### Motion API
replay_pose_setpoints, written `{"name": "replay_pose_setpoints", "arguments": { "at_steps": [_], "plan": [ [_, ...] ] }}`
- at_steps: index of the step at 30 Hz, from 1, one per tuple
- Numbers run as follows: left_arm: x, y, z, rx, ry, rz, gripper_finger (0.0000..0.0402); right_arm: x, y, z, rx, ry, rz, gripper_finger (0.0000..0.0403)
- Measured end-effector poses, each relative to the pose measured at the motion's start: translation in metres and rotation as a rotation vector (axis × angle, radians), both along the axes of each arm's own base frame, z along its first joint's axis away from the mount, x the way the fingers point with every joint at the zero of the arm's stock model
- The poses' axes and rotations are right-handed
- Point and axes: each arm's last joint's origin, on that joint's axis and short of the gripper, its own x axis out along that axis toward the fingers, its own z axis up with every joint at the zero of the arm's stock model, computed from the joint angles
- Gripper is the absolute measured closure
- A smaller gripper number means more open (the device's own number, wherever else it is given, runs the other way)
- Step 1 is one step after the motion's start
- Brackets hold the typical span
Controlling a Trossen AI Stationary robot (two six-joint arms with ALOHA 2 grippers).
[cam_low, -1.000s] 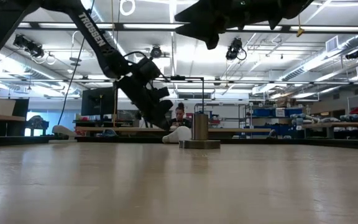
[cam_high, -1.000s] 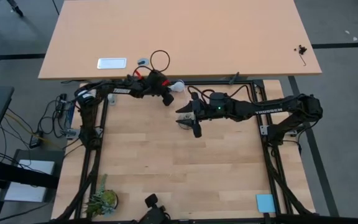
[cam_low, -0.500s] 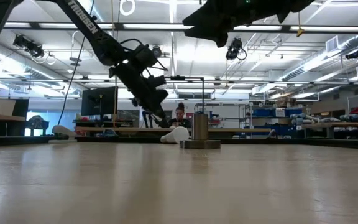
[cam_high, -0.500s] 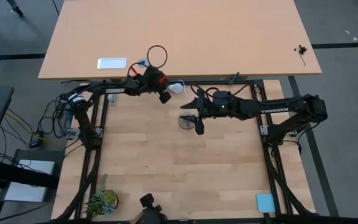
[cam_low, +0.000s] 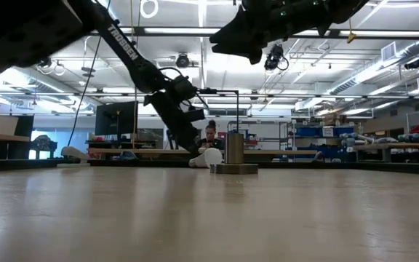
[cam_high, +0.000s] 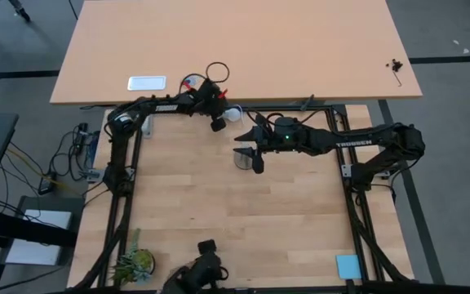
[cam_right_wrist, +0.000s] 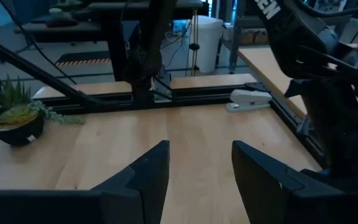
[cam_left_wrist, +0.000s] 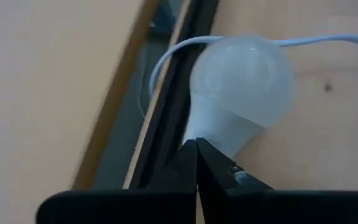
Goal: Screw lightbulb
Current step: Insert the white lightbulb into the gold lamp
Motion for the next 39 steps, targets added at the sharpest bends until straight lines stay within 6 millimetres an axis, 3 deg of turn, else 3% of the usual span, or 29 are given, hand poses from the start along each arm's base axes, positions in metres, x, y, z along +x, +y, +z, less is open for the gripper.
{"name": "replay_pose_setpoints", "arguments": {
  "at_steps": [5, 10, 21, 28, 39],
  "plan": [
    [0.000, -0.008, 0.000, -0.052, 0.081, -0.130, 0.0399, 0.000, 0.000, -0.001, -0.003, 0.014, 0.002, 0.0236],
    [-0.002, -0.012, 0.000, -0.062, 0.139, -0.127, 0.0389, -0.001, 0.000, -0.002, -0.001, 0.025, 0.005, 0.0241],
    [0.001, -0.017, 0.000, -0.062, 0.152, -0.108, 0.0282, -0.001, 0.001, -0.003, 0.000, 0.033, 0.007, 0.0242],
    [0.015, -0.028, 0.002, 0.106, 0.233, -0.200, 0.0231, -0.001, 0.001, -0.004, 0.002, 0.045, 0.008, 0.0243],
    [0.025, -0.030, 0.007, 0.239, 0.225, -0.311, 0.0223, -0.002, 0.001, -0.006, -0.009, 0.072, 0.018, 0.0242]
  ]
}}
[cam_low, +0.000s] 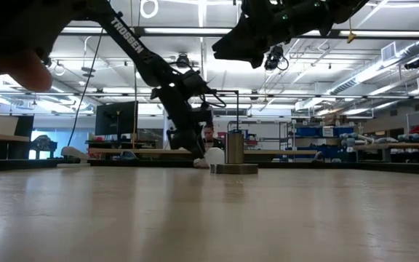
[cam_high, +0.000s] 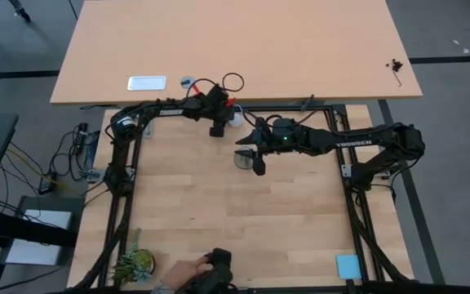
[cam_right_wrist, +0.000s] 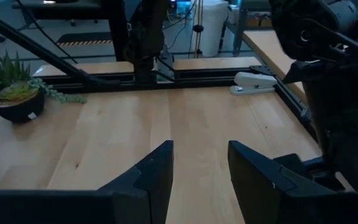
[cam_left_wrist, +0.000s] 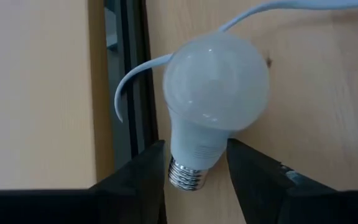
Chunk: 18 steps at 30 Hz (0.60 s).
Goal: Screw lightbulb
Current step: Insert the white lightbulb into the gold lamp
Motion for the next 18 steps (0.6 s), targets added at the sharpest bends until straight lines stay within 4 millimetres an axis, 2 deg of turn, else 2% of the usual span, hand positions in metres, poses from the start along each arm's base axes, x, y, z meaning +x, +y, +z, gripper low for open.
{"name": "replay_pose_setpoints", "arguments": {
  "at_steps": [18],
  "plan": [
    [-0.011, 0.012, 0.000, -0.012, -0.004, -0.093, 0.0223, 0.000, 0.001, 0.001, -0.023, -0.011, 0.041, 0.0241]
  ]
}}
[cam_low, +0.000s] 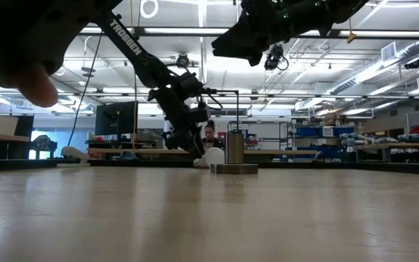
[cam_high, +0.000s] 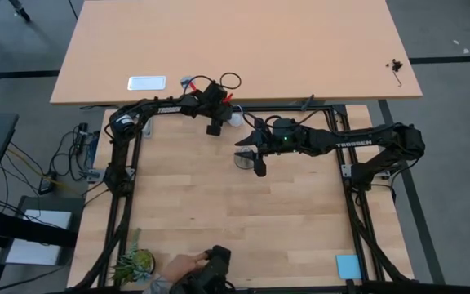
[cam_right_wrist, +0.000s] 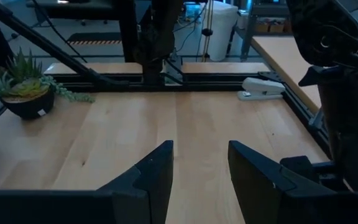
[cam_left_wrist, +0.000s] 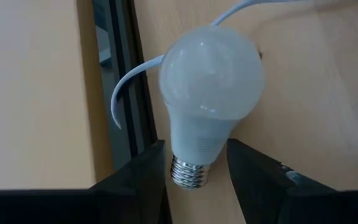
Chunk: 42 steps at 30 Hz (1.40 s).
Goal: Screw lightbulb
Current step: Insert the white lightbulb into the gold lamp
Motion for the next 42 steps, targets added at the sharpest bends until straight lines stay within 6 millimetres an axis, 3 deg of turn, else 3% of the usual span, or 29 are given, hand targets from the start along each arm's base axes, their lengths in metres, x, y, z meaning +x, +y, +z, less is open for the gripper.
{"name": "replay_pose_setpoints", "arguments": {
  "at_steps": [8, 20, 31, 34, 42],
  "plan": [
    [0.000, 0.003, -0.005, -0.004, 0.013, -0.009, 0.0223, 0.000, 0.000, 0.000, -0.006, -0.003, 0.002, 0.0241],
    [0.015, 0.005, -0.021, -0.093, 0.078, -0.011, 0.0225, 0.000, 0.000, 0.000, -0.010, -0.002, 0.003, 0.0241],
    [0.011, 0.000, -0.018, -0.215, 0.065, 0.088, 0.0282, 0.000, 0.001, 0.000, -0.009, -0.001, 0.005, 0.0241],
    [0.008, -0.003, -0.006, -0.219, 0.051, 0.110, 0.0283, 0.000, 0.001, 0.000, -0.010, -0.004, 0.005, 0.0241],
    [-0.005, -0.015, 0.071, -0.223, -0.159, 0.138, 0.0283, -0.001, 0.001, 0.006, -0.027, -0.037, 0.008, 0.0241]
  ]
}}
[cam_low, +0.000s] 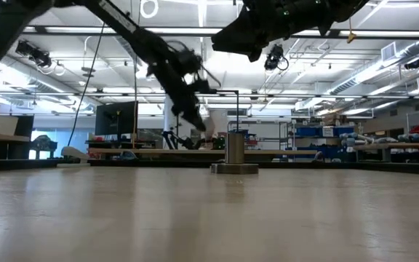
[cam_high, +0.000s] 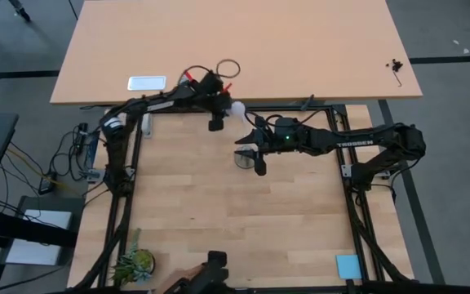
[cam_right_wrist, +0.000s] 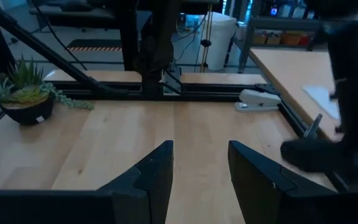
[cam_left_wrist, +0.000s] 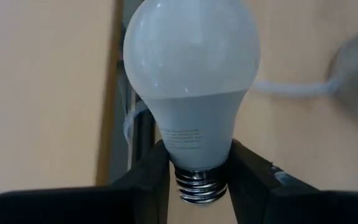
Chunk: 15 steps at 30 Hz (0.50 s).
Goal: Screw lightbulb
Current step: Insert the white lightbulb into the gold lamp
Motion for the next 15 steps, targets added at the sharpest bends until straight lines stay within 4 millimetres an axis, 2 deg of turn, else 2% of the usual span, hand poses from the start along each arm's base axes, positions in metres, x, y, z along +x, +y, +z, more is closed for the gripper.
{"name": "replay_pose_setpoints", "arguments": {
  "at_steps": [4, 10, 15],
  "plan": [
    [-0.010, -0.011, 0.039, -0.035, -0.141, -0.013, 0.0283, -0.001, 0.000, 0.003, -0.010, -0.020, 0.001, 0.0241],
    [-0.022, -0.027, 0.082, -0.110, -0.324, -0.086, 0.0283, -0.008, 0.001, 0.015, -0.005, -0.059, -0.003, 0.0241],
    [-0.028, -0.040, 0.094, -0.180, -0.423, -0.151, 0.0283, -0.014, 0.004, 0.020, 0.020, -0.053, -0.004, 0.0241]
  ]
}}
